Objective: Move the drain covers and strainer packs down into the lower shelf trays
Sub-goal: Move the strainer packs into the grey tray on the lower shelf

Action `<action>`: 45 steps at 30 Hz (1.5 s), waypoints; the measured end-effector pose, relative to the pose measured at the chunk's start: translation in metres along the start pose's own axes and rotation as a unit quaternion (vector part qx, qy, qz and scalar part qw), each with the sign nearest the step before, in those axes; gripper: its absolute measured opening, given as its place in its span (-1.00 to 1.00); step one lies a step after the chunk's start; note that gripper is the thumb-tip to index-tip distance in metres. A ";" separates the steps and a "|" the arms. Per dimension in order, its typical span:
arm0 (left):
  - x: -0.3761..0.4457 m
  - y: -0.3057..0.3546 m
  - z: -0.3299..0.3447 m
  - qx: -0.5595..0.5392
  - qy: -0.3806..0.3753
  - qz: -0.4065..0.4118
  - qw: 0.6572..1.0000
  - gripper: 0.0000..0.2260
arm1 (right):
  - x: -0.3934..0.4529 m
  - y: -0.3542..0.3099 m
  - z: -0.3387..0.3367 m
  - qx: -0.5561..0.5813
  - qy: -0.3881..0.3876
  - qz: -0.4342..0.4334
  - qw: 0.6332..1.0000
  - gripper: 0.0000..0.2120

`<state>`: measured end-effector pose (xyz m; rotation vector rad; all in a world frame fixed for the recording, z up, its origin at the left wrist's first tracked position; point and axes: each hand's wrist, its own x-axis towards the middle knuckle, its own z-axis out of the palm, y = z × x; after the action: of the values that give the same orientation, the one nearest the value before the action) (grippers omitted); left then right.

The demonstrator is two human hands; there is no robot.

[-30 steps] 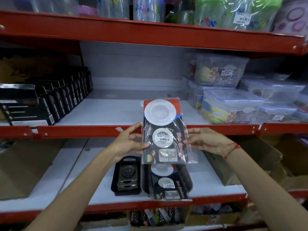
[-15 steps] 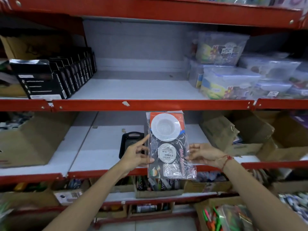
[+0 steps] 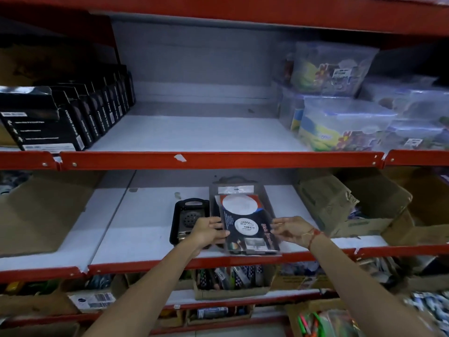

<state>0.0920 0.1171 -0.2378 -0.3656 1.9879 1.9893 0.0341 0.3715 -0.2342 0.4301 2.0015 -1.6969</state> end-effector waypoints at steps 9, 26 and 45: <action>0.068 -0.005 -0.034 0.132 0.053 0.013 0.990 -0.67 | 0.063 -0.027 0.034 -0.389 0.176 -0.126 0.896 -0.86; 0.108 -0.072 -0.117 0.816 0.020 0.117 0.566 -0.51 | 0.105 0.002 0.225 -0.794 -0.062 -0.356 0.489 -0.76; 0.074 -0.055 -0.104 0.684 -0.022 0.211 0.698 -0.40 | 0.068 -0.016 0.163 -0.554 -0.110 -0.365 0.740 -0.34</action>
<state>0.0414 0.0158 -0.3177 0.5335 2.9669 0.1373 -0.0056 0.2044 -0.2769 -1.0257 2.6778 -0.4629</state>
